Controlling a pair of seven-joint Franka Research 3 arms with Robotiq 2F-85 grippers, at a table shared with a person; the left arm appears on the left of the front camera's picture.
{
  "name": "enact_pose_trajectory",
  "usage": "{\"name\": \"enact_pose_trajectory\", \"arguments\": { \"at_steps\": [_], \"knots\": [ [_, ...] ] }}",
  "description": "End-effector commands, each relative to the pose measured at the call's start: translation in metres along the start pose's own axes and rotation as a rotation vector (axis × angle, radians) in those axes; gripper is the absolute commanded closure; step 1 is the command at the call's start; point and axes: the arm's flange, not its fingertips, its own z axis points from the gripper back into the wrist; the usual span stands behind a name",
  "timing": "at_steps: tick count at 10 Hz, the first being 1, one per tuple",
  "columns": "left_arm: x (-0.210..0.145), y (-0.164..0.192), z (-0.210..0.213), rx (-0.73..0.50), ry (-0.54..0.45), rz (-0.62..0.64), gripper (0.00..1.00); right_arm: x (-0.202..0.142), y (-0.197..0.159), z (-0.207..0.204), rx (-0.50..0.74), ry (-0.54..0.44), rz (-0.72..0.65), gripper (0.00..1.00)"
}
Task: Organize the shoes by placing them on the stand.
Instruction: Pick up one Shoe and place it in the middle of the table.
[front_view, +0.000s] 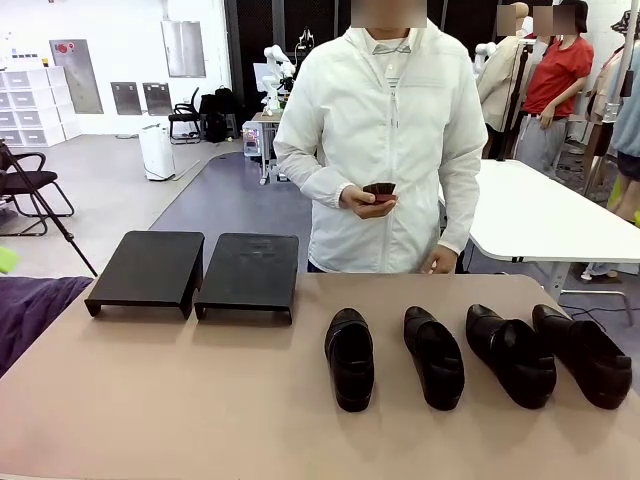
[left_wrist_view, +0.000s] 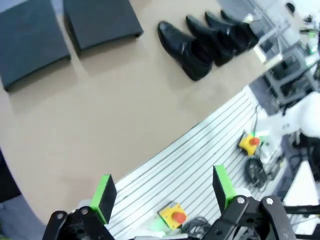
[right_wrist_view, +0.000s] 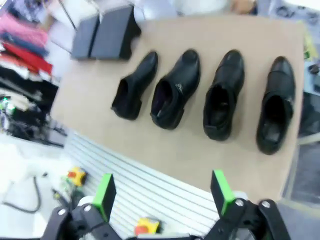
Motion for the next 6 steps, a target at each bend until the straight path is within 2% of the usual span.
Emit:
{"name": "enact_pose_trajectory", "arguments": {
  "at_steps": [1, 2, 6],
  "knots": [
    [-0.038, 0.021, -0.047, 0.024, -0.078, 0.088, 0.0, 0.002, 0.021, -0.008, -0.029, 0.052, 0.084, 0.0],
    [0.0, 0.0, 0.0, 0.0, 0.0, 0.0, 0.0, 0.002, 0.021, -0.008, -0.029, 0.052, 0.084, 0.0],
    [0.0, 0.0, 0.0, 0.0, 0.0, 0.0, 0.0, 0.002, 0.021, -0.008, -0.029, 0.052, 0.084, 0.0]
  ]
}}
